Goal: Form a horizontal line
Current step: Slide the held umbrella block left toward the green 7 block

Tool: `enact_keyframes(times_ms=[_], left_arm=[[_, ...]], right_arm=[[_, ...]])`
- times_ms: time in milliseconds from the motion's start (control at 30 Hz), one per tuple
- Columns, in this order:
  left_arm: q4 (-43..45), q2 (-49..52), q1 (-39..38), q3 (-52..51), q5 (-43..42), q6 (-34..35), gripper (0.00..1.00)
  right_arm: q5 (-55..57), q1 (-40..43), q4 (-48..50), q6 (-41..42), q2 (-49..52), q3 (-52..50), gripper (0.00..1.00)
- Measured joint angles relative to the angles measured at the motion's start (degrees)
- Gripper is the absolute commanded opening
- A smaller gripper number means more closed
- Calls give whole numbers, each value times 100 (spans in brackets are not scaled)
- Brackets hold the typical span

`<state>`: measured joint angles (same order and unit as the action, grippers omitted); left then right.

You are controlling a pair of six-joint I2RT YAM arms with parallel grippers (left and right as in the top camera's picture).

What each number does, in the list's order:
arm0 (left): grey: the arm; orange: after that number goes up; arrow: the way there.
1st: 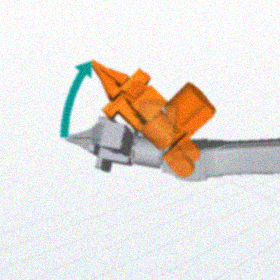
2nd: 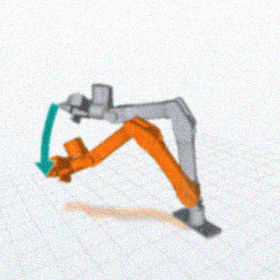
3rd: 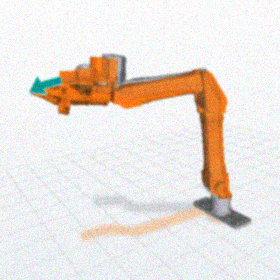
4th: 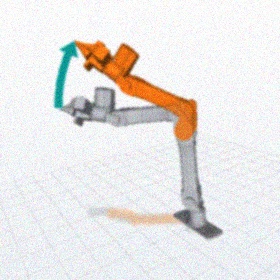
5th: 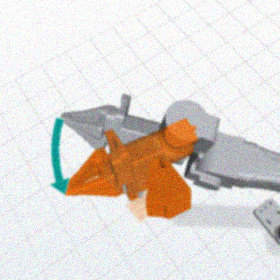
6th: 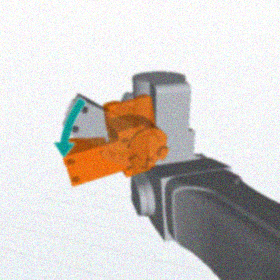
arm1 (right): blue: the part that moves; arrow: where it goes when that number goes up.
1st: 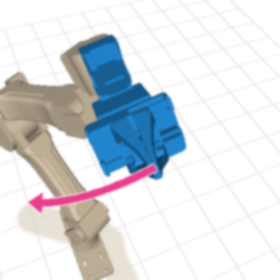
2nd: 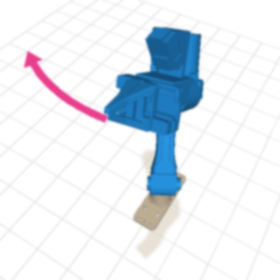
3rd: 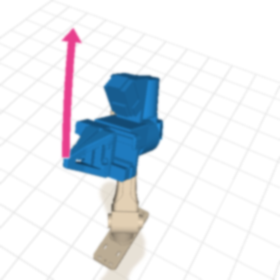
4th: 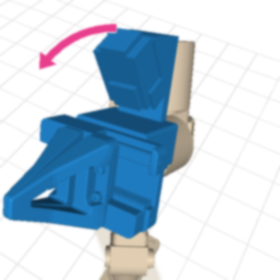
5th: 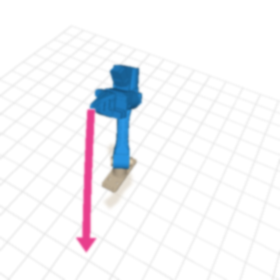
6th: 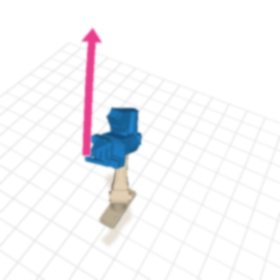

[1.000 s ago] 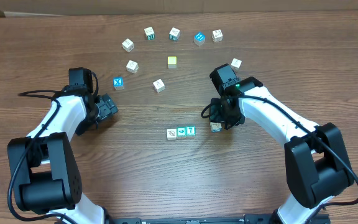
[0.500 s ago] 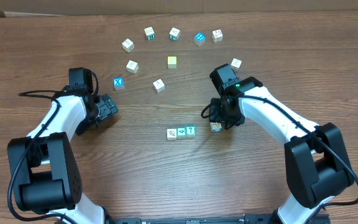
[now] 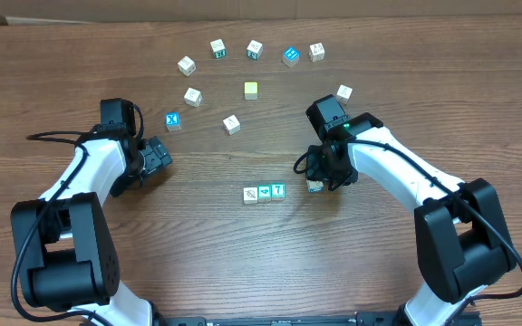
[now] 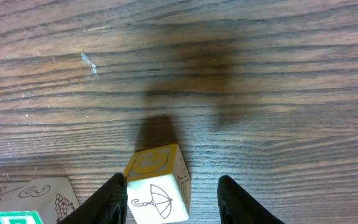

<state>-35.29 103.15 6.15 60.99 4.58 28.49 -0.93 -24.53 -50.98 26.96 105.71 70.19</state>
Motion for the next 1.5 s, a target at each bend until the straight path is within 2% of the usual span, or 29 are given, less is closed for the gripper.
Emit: enact_keyframes(times_ms=[367,1000,1300,1400,1500], left_arm=[[0,0,0,0,0,0,100],[0,0,0,0,0,0,100],[0,0,0,0,0,0,100],[0,0,0,0,0,0,100],[0,0,0,0,0,0,100]], right_arm=[[-52,-26,4,-166,0,-31,39],[-186,-103,85,-450,0,-90,41],[-181,-101,81,-448,0,-101,48],[-181,-101,85,-452,0,-101,58],[-173,-103,142,-455,0,-103,62]])
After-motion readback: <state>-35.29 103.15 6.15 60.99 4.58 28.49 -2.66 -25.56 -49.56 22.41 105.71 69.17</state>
